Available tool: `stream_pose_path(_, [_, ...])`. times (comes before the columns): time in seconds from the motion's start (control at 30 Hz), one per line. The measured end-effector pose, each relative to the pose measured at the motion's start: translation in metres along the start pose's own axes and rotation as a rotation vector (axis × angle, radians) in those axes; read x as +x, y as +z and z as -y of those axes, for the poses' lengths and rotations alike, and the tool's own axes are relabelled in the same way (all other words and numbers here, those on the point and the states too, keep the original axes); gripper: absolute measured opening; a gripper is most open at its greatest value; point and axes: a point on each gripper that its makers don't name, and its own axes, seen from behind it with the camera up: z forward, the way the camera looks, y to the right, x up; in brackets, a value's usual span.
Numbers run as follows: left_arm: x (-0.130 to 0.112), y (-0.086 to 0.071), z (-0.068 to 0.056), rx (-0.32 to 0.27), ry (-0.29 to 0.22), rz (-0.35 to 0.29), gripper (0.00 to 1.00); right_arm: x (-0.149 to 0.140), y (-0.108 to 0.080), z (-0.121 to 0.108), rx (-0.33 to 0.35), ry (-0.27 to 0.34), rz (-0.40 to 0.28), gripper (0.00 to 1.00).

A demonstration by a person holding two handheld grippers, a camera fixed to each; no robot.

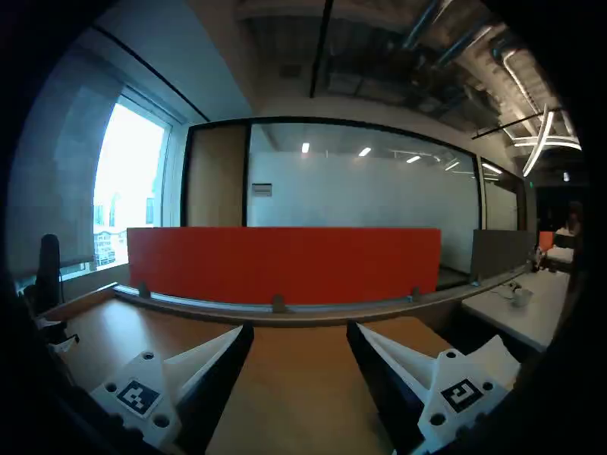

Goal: Fold towel

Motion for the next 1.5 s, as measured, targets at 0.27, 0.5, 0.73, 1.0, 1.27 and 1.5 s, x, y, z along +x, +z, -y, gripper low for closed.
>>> stream_pose_path(0.27, [-0.02, -0.002, 0.001, 0.004, -0.017, -0.001, 0.91, -0.014, -0.003, 0.003, -0.002, -0.003, -0.002, 0.95])
stream_pose_path(0.5, [-0.027, -0.003, -0.001, 0.002, -0.015, -0.008, 0.92, -0.015, -0.004, 0.002, -0.009, -0.009, -0.004, 0.95])
stream_pose_path(0.73, [-0.035, -0.002, -0.002, -0.001, -0.02, -0.01, 0.91, -0.014, -0.003, 0.0, -0.015, -0.014, -0.008, 0.95])
stream_pose_path(1.0, [-0.034, -0.002, -0.001, 0.004, -0.033, -0.028, 0.91, -0.013, -0.003, -0.001, -0.025, -0.018, -0.009, 0.95])
stream_pose_path(1.27, [-0.034, -0.004, 0.003, 0.005, -0.05, -0.028, 0.92, -0.008, -0.005, -0.004, -0.029, -0.023, -0.014, 0.95])
stream_pose_path(1.5, [-0.035, -0.004, 0.003, 0.001, -0.052, -0.026, 0.91, -0.01, -0.003, -0.006, -0.032, -0.028, -0.012, 0.95])
